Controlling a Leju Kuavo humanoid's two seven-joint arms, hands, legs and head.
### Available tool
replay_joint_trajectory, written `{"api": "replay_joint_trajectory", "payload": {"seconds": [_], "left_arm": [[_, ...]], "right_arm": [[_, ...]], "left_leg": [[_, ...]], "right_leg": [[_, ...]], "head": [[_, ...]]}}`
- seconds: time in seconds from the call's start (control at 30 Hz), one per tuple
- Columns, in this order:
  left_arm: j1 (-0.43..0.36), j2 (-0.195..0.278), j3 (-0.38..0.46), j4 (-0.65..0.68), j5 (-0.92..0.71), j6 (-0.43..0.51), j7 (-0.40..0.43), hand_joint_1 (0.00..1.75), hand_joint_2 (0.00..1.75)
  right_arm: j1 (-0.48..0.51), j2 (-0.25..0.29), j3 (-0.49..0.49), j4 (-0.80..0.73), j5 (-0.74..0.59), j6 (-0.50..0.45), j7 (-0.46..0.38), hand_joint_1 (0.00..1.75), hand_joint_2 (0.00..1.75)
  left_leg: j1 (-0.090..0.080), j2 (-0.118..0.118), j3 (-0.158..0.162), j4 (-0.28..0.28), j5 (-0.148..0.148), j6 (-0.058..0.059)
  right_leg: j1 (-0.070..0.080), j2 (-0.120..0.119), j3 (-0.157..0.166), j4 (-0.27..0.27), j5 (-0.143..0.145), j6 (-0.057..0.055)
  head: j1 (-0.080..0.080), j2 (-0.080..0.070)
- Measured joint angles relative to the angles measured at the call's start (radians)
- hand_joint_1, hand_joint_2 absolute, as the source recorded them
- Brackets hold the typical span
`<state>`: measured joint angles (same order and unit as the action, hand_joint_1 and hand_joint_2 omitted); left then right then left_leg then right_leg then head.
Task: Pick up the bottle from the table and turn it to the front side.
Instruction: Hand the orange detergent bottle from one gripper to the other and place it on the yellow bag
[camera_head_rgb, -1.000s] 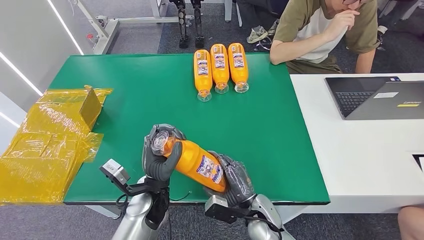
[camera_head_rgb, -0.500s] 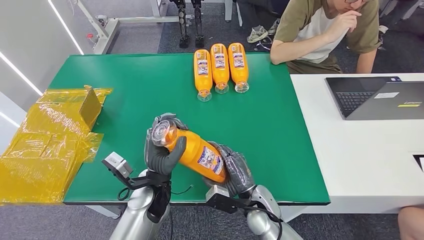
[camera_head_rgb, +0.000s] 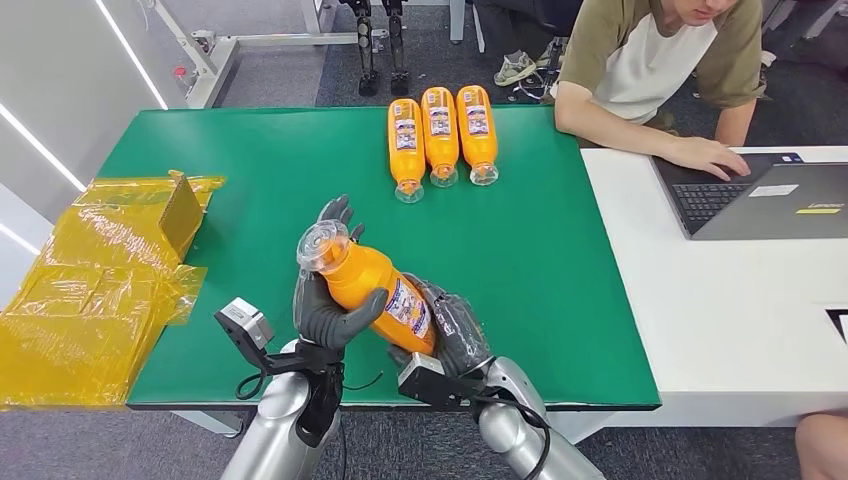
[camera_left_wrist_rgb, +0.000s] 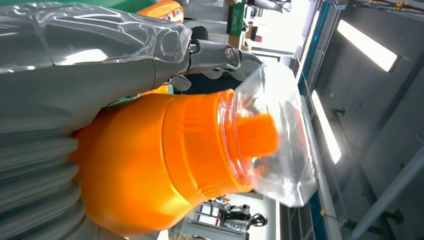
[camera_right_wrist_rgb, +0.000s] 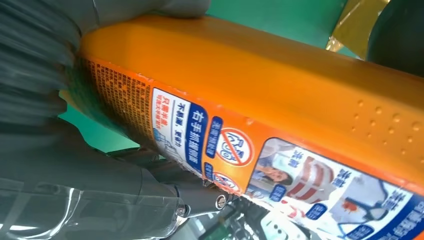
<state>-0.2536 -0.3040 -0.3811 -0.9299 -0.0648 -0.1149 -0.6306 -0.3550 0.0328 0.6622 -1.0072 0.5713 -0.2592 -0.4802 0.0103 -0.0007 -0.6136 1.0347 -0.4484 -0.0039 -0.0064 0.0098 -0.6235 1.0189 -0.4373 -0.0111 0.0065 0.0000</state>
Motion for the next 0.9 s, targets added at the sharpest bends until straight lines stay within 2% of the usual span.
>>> {"api": "replay_joint_trajectory", "payload": {"seconds": [0.4, 0.7, 0.9], "left_arm": [[0.0, 0.0, 0.0, 0.01, 0.01, 0.012, 0.004, 0.0, 1.75], [0.004, 0.001, 0.0, 0.017, 0.001, 0.015, 0.008, 0.0, 1.75], [0.004, 0.001, 0.001, 0.038, -0.07, 0.098, 0.012, 0.03, 1.75]], "right_arm": [[-0.077, 0.029, 0.051, 0.141, -0.018, 0.065, -0.015, 1.75, 1.75], [-0.09, 0.032, 0.071, 0.18, -0.011, 0.083, -0.022, 1.75, 1.75], [-0.064, 0.028, 0.074, 0.164, 0.021, 0.103, 0.004, 1.75, 1.75]], "left_leg": [[0.0, 0.0, 0.0, 0.0, 0.0, 0.0], [0.0, 0.0, 0.0, 0.0, 0.0, 0.0], [0.0, 0.0, 0.0, 0.0, 0.0, 0.0]], "right_leg": [[0.0, 0.0, 0.0, 0.0, 0.0, 0.0], [0.0, 0.0, 0.0, 0.0, 0.0, 0.0], [0.0, 0.0, 0.0, 0.0, 0.0, 0.0]], "head": [[0.0, 0.0], [0.0, 0.0], [0.0, 0.0]]}}
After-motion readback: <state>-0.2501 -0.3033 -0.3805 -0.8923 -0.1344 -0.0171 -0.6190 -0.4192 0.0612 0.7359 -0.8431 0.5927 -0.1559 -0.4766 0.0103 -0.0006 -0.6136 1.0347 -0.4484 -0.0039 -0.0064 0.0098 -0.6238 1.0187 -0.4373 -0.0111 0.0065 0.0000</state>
